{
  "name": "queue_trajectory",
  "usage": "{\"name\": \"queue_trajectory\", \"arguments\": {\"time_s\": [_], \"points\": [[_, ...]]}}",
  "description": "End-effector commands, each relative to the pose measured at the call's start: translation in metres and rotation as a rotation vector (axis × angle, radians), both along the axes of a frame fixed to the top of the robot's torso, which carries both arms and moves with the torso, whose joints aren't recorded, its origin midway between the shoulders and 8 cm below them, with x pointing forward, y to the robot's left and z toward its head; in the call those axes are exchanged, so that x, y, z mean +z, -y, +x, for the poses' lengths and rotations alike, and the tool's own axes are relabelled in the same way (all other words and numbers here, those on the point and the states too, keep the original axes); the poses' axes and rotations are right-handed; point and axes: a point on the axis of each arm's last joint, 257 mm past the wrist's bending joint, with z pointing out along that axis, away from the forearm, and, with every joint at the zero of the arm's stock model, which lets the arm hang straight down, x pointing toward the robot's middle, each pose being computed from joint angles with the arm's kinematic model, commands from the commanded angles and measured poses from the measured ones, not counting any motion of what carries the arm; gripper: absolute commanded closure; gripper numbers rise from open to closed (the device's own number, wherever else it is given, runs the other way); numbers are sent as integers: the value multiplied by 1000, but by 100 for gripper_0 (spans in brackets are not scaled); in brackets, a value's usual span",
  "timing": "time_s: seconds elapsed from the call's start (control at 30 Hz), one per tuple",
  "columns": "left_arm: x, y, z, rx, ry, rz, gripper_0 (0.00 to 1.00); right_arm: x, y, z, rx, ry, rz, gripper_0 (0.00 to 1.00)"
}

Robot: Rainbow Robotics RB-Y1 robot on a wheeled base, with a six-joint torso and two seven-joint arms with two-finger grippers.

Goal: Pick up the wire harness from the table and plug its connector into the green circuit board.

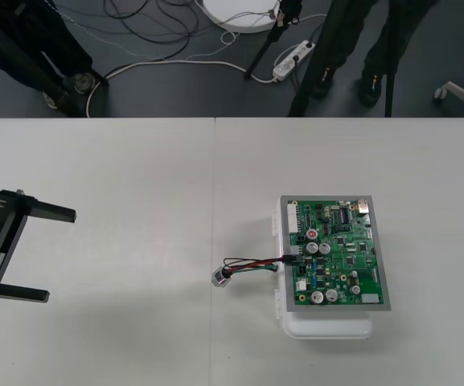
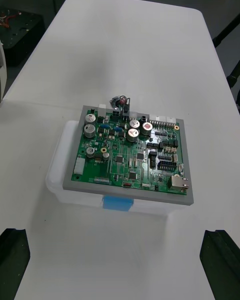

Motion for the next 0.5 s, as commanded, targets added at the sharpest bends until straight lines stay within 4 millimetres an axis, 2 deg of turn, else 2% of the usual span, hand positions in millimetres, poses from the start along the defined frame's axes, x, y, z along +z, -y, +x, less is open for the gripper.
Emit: {"name": "queue_trajectory", "arguments": {"time_s": [0.03, 0.27, 0.5], "points": [[26, -4, -5, -53, -5, 57, 0, 22, -5, -1, 13, 17, 22, 0], [35, -11, -8, -58, -19, 95, 0, 26, -6, -1, 3, 4, 36, 0], [34, -12, -9, -56, -28, 105, 0, 30, -7, -1, -8, -8, 57, 0]]}}
